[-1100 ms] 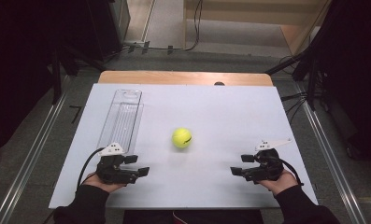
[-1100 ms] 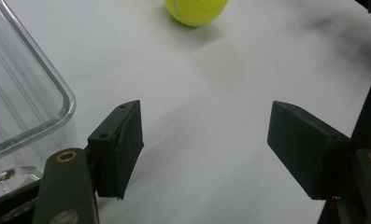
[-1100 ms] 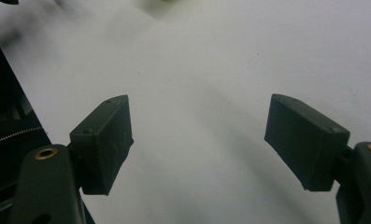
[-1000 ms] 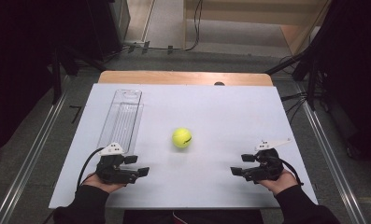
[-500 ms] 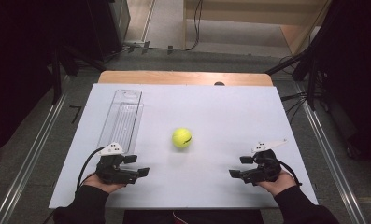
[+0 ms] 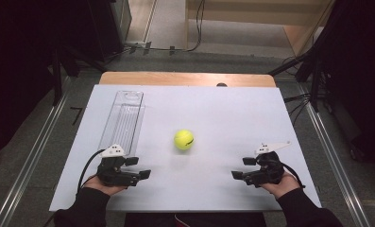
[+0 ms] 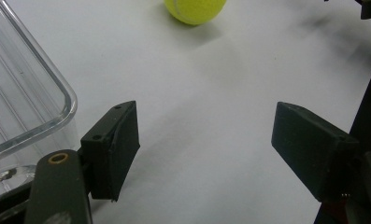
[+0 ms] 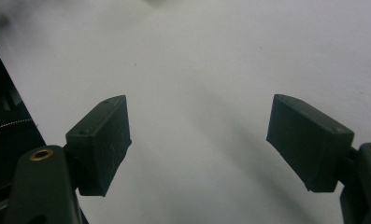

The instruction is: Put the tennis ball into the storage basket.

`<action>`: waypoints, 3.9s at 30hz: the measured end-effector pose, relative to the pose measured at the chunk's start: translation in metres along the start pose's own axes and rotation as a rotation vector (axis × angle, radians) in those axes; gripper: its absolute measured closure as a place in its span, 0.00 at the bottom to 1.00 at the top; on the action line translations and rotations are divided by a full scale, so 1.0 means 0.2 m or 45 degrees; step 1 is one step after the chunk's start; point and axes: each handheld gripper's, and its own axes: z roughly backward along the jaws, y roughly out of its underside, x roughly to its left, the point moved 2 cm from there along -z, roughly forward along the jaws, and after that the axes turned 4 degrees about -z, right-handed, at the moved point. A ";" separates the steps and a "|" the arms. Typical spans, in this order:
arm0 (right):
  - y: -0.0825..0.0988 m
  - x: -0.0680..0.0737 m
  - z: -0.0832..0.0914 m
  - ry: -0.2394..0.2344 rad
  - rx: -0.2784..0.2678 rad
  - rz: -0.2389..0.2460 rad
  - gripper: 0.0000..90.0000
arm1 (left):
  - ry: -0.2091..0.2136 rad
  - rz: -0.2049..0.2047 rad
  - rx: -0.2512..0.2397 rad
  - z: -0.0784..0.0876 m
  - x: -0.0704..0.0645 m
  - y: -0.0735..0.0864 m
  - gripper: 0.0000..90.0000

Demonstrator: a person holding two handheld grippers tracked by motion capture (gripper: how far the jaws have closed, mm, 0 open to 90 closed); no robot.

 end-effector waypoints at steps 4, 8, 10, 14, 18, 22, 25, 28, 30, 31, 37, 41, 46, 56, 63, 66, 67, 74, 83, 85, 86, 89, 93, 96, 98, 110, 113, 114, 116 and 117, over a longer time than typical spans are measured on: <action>0.00 0.00 0.00 0.010 -0.001 0.003 0.22 | -0.005 0.001 -0.001 0.00 0.00 0.00 0.27; 0.00 0.00 0.00 0.014 0.001 0.006 0.22 | -0.005 0.003 -0.001 0.00 0.00 0.00 0.27; 0.00 0.00 0.00 0.015 0.003 0.005 0.22 | -0.006 0.003 -0.002 0.00 0.00 0.00 0.27; 0.00 -0.01 0.00 0.019 0.010 0.005 0.22 | -0.005 0.004 -0.001 0.00 0.00 0.00 0.27; 0.00 0.00 -0.01 0.018 0.015 0.006 0.22 | -0.005 0.005 0.001 0.00 0.00 0.00 0.27; 0.00 0.00 -0.01 0.013 0.015 0.006 0.22 | -0.008 0.006 0.003 0.00 0.00 0.00 0.27; 0.00 0.00 -0.01 0.011 0.015 0.007 0.22 | -0.008 0.006 0.005 0.00 0.00 0.00 0.27; 0.00 0.00 -0.01 0.012 0.021 0.006 0.22 | -0.008 0.007 0.005 0.00 0.00 0.00 0.27; 0.00 0.00 -0.01 0.014 0.022 0.005 0.22 | -0.008 0.014 0.013 0.00 0.00 0.00 0.27; 0.00 0.00 -0.01 0.015 0.020 0.001 0.22 | -0.007 0.015 0.017 0.00 0.00 0.00 0.27; 0.00 -0.01 -0.01 0.016 0.020 0.002 0.22 | -0.005 0.044 0.026 0.01 -0.01 -0.02 0.27; 0.00 -0.01 -0.01 0.015 0.021 0.001 0.22 | -0.010 0.028 0.056 0.01 -0.02 -0.04 0.27; 0.00 -0.01 -0.01 0.012 0.017 -0.003 0.22 | 0.013 0.026 0.065 0.00 -0.04 -0.07 0.27; 0.00 -0.01 -0.01 0.012 0.025 0.005 0.22 | 0.019 0.027 0.029 -0.01 -0.07 -0.12 0.27; 0.00 -0.01 -0.01 0.014 0.029 0.007 0.22 | 0.024 0.007 0.039 -0.04 -0.09 -0.14 0.24; 0.00 -0.01 -0.01 0.014 0.027 0.007 0.22 | 0.022 0.004 0.037 -0.05 -0.10 -0.15 0.24; 0.00 -0.01 -0.01 0.014 0.027 0.007 0.22 | 0.014 -0.003 0.036 -0.05 -0.10 -0.15 0.24; 0.00 0.00 -0.01 0.014 0.029 0.009 0.22 | 0.081 -0.017 0.012 -0.09 -0.11 -0.17 0.00; 0.00 0.00 -0.01 0.015 0.028 0.011 0.22 | 0.058 -0.021 0.010 -0.11 -0.13 -0.19 0.00; 0.00 0.00 -0.01 0.016 0.028 0.012 0.22 | 0.045 -0.022 0.012 -0.11 -0.12 -0.19 0.00; 0.00 0.00 -0.01 0.018 0.029 0.013 0.22 | 0.035 -0.020 0.012 -0.11 -0.12 -0.19 0.00; 0.00 0.00 -0.01 0.017 0.029 0.016 0.22 | 0.018 -0.023 0.010 -0.11 -0.12 -0.20 0.00; 0.00 0.00 -0.01 0.014 0.033 0.015 0.22 | 0.004 -0.026 0.005 -0.12 -0.12 -0.21 0.00; 0.00 0.00 -0.01 0.015 0.031 0.018 0.22 | 0.000 -0.037 0.001 -0.13 -0.12 -0.22 0.00; 0.00 0.00 -0.01 0.015 0.031 0.016 0.22 | -0.004 -0.043 -0.007 -0.13 -0.12 -0.23 0.00; 0.00 0.00 -0.01 0.014 0.035 0.011 0.22 | -0.026 -0.042 0.011 -0.18 -0.11 -0.29 0.01; 0.00 0.00 -0.01 0.013 0.032 0.011 0.22 | -0.029 -0.037 0.013 -0.19 -0.11 -0.30 0.01; 0.00 0.00 -0.01 0.013 0.032 0.013 0.22 | -0.031 -0.029 0.008 -0.19 -0.10 -0.31 0.01; 0.00 -0.01 -0.01 0.017 0.034 0.010 0.22 | -0.036 -0.030 0.015 -0.20 -0.10 -0.31 0.01; 0.00 0.00 -0.01 0.021 0.027 0.012 0.22 | -0.043 -0.030 0.024 -0.21 -0.09 -0.32 0.01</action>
